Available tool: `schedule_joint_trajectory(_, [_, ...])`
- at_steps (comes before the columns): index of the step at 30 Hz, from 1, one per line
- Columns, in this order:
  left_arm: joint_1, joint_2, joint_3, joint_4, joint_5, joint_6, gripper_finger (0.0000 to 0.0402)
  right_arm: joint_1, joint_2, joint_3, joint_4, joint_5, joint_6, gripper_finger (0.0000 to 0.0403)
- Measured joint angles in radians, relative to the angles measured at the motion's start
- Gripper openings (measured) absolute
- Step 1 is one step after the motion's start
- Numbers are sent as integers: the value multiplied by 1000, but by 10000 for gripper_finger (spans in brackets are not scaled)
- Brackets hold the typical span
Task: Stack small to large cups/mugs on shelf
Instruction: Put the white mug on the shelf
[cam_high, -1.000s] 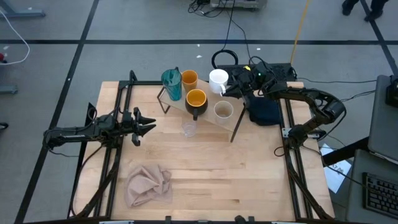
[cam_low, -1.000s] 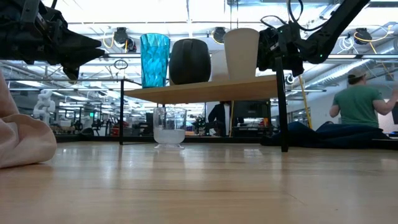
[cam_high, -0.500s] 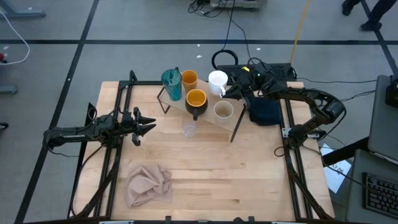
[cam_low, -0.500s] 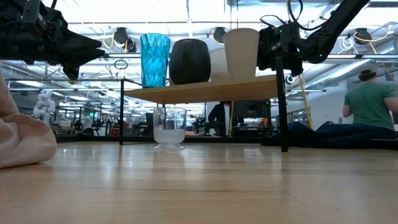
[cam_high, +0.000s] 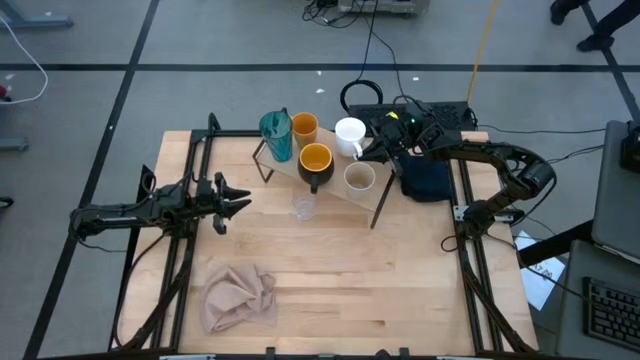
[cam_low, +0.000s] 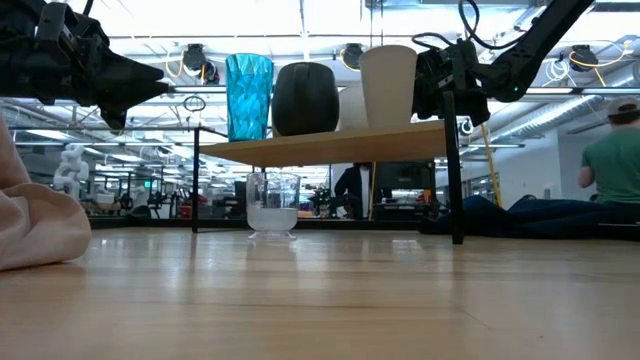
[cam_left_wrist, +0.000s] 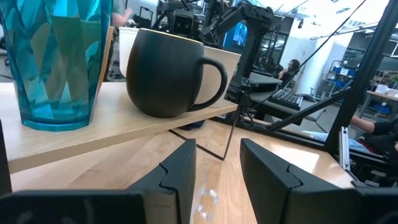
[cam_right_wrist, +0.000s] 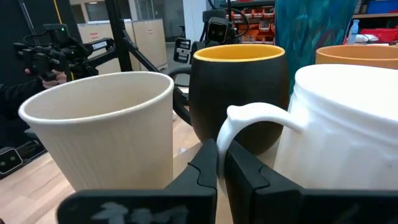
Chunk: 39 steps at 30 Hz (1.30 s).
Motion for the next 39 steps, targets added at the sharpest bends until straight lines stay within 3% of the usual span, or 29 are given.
schedule_joint_trajectory(21, [0, 0, 0, 1, -10, 0, 124, 24, 85, 0, 80, -25, 12, 1])
schedule_joint_trajectory(39, [0, 0, 0, -1, -9, 0, 124, 39, 89, 0, 120, -19, 112, 54])
